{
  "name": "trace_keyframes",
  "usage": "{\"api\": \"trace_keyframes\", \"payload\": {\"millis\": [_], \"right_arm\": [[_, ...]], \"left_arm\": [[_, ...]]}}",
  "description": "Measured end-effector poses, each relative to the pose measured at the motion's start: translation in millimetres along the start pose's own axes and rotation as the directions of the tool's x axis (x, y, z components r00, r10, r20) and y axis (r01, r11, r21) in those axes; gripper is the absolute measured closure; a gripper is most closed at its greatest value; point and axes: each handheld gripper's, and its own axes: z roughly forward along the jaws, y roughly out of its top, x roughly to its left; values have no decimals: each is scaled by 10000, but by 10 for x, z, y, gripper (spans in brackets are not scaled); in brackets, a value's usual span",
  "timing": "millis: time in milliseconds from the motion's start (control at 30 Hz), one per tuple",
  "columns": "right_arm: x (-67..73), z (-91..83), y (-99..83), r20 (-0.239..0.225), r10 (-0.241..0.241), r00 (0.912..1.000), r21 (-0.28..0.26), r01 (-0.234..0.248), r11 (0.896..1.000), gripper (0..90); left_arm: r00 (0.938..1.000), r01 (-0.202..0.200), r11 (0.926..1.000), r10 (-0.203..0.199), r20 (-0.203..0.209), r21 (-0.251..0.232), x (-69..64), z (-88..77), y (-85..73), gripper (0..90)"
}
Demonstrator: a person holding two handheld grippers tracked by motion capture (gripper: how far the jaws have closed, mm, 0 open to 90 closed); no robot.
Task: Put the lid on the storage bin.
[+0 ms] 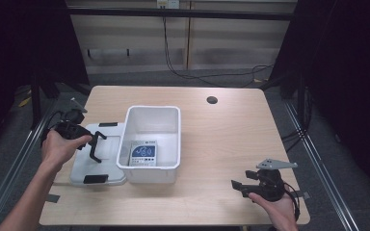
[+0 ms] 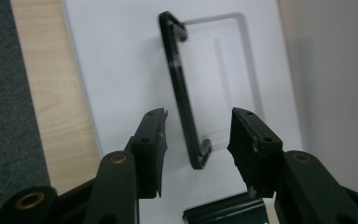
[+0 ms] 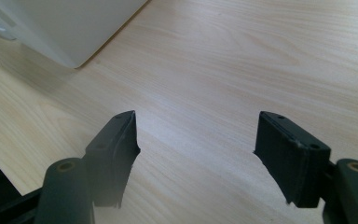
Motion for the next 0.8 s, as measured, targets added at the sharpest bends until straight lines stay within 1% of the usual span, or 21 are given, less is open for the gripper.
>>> {"api": "trace_keyframes", "payload": {"millis": [33, 133, 167, 200, 300, 367, 433, 467, 500, 533, 567, 600, 633, 733, 767, 800], "right_arm": [[1, -2, -1, 0, 5, 10000, -11, -5, 10000, 294], [-3, -1, -2, -21, 25, 10000, -4, -25, 10000, 294], [-4, -1, -3, -30, 26, 10000, -2, -26, 10000, 294], [-4, 0, -2, -33, 21, 10000, 3, -21, 10000, 294], [1, 2, -3, -34, 5, 10000, 23, -5, 10000, 294], [3, 3, -3, -53, 19, 10000, 47, -18, 10000, 300], [2, 8, -5, -89, -32, 10000, 77, 33, 10000, 309], [3, 11, -4, -91, -45, 9999, 103, 46, 9999, 309], [5, 14, -3, -99, -6, 10000, 126, 7, 9999, 309], [2, 17, -2, -122, -17, 9999, 135, 19, 9999, 309], [2, 20, -2, -133, -8, 9999, 142, 10, 9999, 309], [1, 19, -3, -155, -20, 9999, 142, 22, 9999, 309], [2, 18, -3, -151, -31, 9999, 141, 34, 9999, 309], [2, 18, -4, -154, -25, 9999, 141, 27, 9999, 309], [2, 20, -4, -165, -30, 9999, 154, 33, 9999, 309], [3, 22, -5, -146, -47, 9999, 166, 49, 9998, 309]], "left_arm": [[10000, 61, 10000, -61, 47, 76, 5, 23, 7, 574], [10000, 54, 9995, -51, -70, 324, 7, 78, 37, 580], [9999, 135, 9991, -132, -79, 408, 2, 93, 45, 582], [9997, 170, 9994, -165, -169, 310, -5, 114, 52, 582], [9996, 105, 9985, -92, -249, 540, -32, 141, 80, 586], [9995, 72, 9986, -56, -321, 522, -48, 153, 96, 588], [9991, 162, 9987, -142, -408, 476, -60, 164, 111, 592], [9988, 211, 9989, -191, -459, 427, -61, 171, 119, 612], [9985, 290, 9981, -263, -489, 544, -62, 178, 131, 618], [9983, 353, 9980, -328, -486, 519, -57, 193, 139, 620], [9979, 426, 9973, -396, -506, 599, -58, 204, 148, 636], [9975, 430, 9971, -393, -589, 624, -59, 213, 158, 645], [9967, 512, 9969, -472, -658, 602, -67, 224, 163, 649], [9969, 411, 9964, -359, -703, 736, -93, 255, 189, 666], [9964, 317, 9968, -257, -806, 739, -107, 263, 197, 666], [9954, 404, 9971, -345, -897, 647, -123, 276, 202, 667]]}}
